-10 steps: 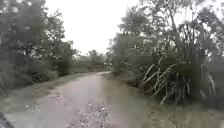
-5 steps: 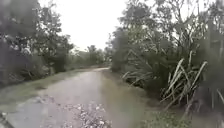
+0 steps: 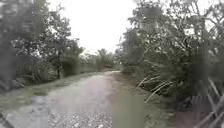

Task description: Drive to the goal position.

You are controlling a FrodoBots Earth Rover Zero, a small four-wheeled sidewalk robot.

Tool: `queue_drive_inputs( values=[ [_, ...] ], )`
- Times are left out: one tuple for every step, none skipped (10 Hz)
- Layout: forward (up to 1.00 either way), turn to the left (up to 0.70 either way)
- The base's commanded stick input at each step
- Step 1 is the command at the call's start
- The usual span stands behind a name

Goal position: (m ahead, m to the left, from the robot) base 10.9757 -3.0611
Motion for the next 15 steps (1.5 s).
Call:
queue_drive_inputs(
  values=[
    [0.70, 0.00],
    [0.70, 0.00],
    [0.70, 0.19],
    [0.70, 0.35],
    [0.70, 0.35],
    [0.70, 0.35],
    [0.70, 0.17],
    [0.70, 0.00],
    [0.70, 0.00],
    [0.70, 0.00],
    [0.70, 0.00],
    [0.70, 0.00],
    [0.70, 0.00],
    [0.70, 0.00],
    [0.70, 0.00]
  ],
)
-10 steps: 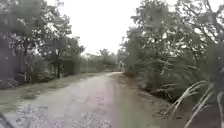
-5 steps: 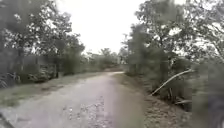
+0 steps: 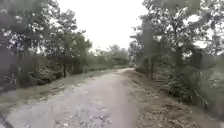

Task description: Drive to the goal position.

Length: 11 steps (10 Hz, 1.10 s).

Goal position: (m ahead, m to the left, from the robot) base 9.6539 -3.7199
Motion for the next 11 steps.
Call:
queue_drive_inputs(
  values=[
    [0.70, 0.00],
    [0.70, 0.00],
    [0.70, 0.00],
    [0.70, 0.00],
    [0.70, 0.00],
    [0.70, 0.00],
    [0.70, 0.00],
    [0.70, 0.00],
    [0.70, 0.00],
    [0.70, 0.00],
    [0.70, 0.00]
  ],
)
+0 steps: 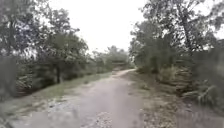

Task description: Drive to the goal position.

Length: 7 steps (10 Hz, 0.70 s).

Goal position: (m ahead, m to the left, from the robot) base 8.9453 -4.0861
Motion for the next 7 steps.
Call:
queue_drive_inputs(
  values=[
    [0.70, 0.00],
    [0.70, 0.00],
    [0.70, 0.00],
    [0.70, 0.00],
    [0.70, 0.00],
    [0.70, 0.00],
    [0.70, 0.00]
  ],
)
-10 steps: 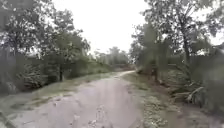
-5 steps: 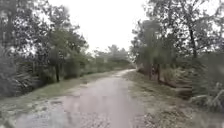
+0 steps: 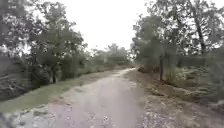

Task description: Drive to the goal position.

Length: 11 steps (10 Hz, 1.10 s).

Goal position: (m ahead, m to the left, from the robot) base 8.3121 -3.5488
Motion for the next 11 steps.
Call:
queue_drive_inputs(
  values=[
    [0.70, 0.00],
    [0.70, 0.00],
    [0.70, 0.00],
    [0.70, 0.00],
    [0.70, 0.00],
    [0.70, 0.00],
    [0.70, 0.00],
    [0.70, 0.00],
    [0.70, 0.00],
    [0.70, 0.00],
    [0.70, 0.00]
  ],
)
